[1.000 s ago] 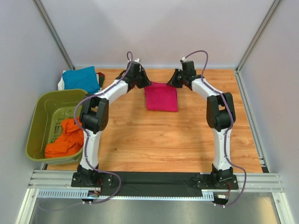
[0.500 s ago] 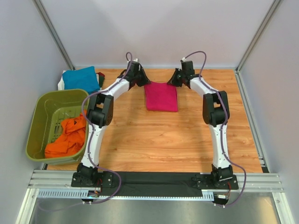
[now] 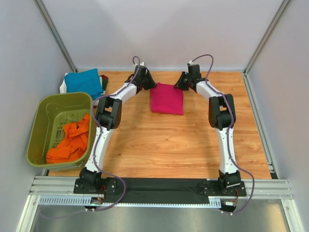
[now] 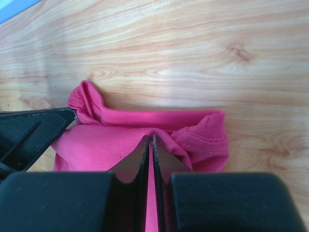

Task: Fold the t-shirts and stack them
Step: Fold the tshirt, then neatly place the folded tshirt to the corner

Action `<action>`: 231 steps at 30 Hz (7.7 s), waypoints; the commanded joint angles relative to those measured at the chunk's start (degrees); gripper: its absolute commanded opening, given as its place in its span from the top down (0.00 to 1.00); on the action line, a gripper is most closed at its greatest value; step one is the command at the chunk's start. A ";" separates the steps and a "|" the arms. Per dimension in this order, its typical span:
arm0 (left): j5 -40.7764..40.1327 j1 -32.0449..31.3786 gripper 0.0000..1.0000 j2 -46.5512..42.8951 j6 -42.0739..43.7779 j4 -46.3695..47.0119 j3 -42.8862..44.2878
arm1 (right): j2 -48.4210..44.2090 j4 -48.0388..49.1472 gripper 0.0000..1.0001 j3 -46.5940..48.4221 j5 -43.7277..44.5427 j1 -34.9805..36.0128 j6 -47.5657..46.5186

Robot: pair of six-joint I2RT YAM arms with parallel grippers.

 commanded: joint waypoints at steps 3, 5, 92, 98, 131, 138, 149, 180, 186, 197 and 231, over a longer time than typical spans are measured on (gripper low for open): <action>0.06 0.21 0.91 -4.03 8.40 0.19 3.19 | -4.87 0.95 0.87 2.73 -1.81 -0.34 -3.24; 0.50 0.12 0.82 -9.54 11.64 0.81 0.56 | -9.60 -0.02 0.81 1.51 -1.99 -0.34 -4.64; -29.39 1.17 1.00 -29.43 49.98 -24.50 -6.66 | -42.76 -12.42 0.00 -40.68 15.14 -6.50 -8.16; -27.88 4.69 1.00 -32.43 50.86 -26.08 -6.22 | -44.96 -9.43 0.00 -44.73 16.29 -6.50 -7.81; -17.70 20.41 1.00 -30.41 49.11 -32.24 5.91 | -39.86 -11.71 0.00 -41.74 14.89 -6.41 -7.11; -14.35 25.34 1.00 -29.00 49.37 -31.63 5.56 | -38.55 -11.89 0.00 -40.86 14.89 -6.41 -7.11; -8.83 32.54 1.00 -24.00 49.73 -28.72 6.44 | -35.38 -12.77 0.00 -39.11 14.45 -6.41 -6.85; -7.58 36.60 0.01 -36.28 42.79 -26.61 4.59 | -44.77 -11.19 0.00 -40.95 9.79 -4.65 -7.81; -0.64 36.42 0.01 -43.59 37.95 -23.19 -2.70 | -53.48 -9.43 0.00 -43.94 9.17 -4.83 -9.04; 0.15 36.33 0.66 -39.57 26.27 -6.41 -18.96 | -56.57 -7.76 0.00 -47.81 8.47 -4.65 -9.04; -2.15 42.66 0.97 -33.65 21.51 6.26 -27.67 | -44.96 -6.97 0.00 -42.88 8.12 -3.86 -8.08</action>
